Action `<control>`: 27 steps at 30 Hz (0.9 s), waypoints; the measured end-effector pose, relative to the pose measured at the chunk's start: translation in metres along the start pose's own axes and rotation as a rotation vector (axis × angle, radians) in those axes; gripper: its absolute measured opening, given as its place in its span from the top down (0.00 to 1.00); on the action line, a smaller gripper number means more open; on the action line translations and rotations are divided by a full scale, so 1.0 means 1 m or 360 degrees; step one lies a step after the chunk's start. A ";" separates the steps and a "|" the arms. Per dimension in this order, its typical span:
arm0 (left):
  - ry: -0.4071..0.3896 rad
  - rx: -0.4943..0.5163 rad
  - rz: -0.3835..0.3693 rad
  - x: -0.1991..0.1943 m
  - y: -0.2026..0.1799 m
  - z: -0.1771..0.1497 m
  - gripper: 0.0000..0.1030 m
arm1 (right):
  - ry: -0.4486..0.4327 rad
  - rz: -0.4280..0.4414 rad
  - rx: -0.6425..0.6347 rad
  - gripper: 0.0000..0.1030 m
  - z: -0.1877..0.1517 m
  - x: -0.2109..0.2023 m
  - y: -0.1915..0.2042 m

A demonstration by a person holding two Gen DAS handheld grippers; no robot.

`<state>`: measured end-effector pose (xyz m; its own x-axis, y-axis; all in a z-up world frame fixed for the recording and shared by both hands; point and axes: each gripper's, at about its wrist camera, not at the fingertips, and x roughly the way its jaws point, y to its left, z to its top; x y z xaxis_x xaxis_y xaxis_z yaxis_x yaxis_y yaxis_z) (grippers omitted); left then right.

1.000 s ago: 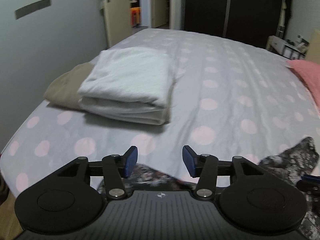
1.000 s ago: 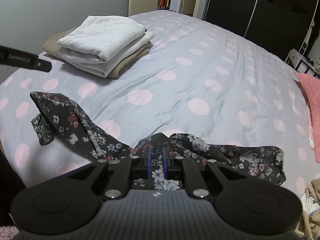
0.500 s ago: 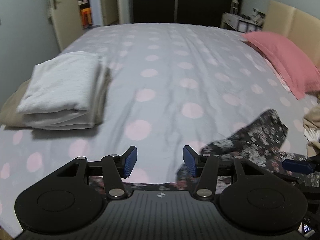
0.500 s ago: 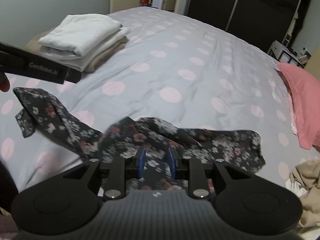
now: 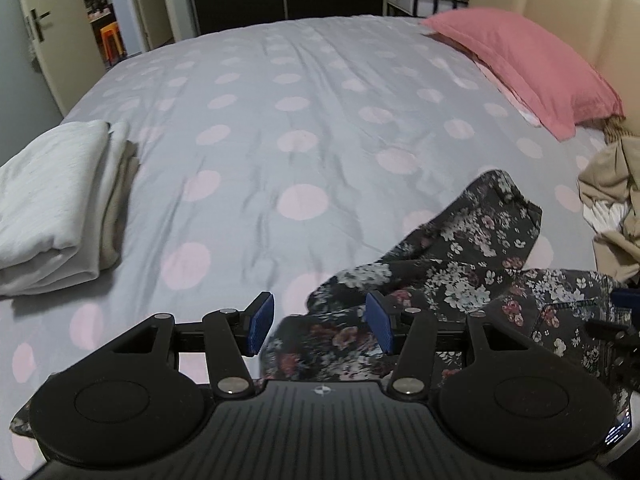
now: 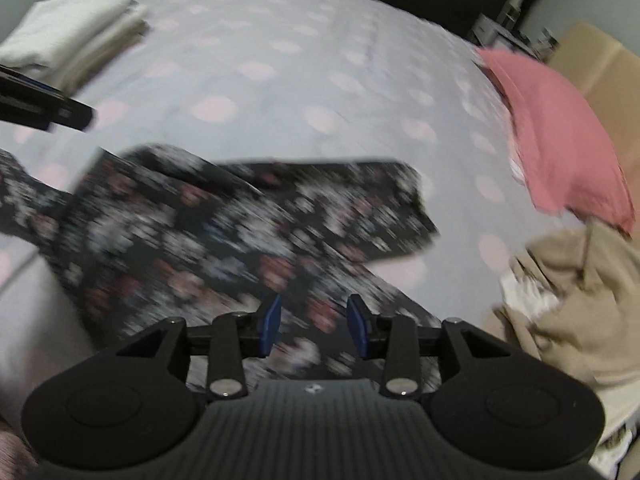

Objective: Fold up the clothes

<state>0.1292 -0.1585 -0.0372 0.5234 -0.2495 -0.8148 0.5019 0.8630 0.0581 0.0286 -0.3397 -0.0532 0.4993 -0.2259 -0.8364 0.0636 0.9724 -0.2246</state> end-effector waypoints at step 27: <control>0.0241 0.0190 0.0005 0.093 -0.044 0.020 0.51 | 0.0373 -0.0113 0.0534 0.46 -0.073 0.096 -0.132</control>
<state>0.1696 -0.2287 -0.1044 0.4198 -0.1701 -0.8915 0.5832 0.8032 0.1213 0.0053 -0.4941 -0.1401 0.2761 -0.2627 -0.9245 0.3881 0.9105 -0.1428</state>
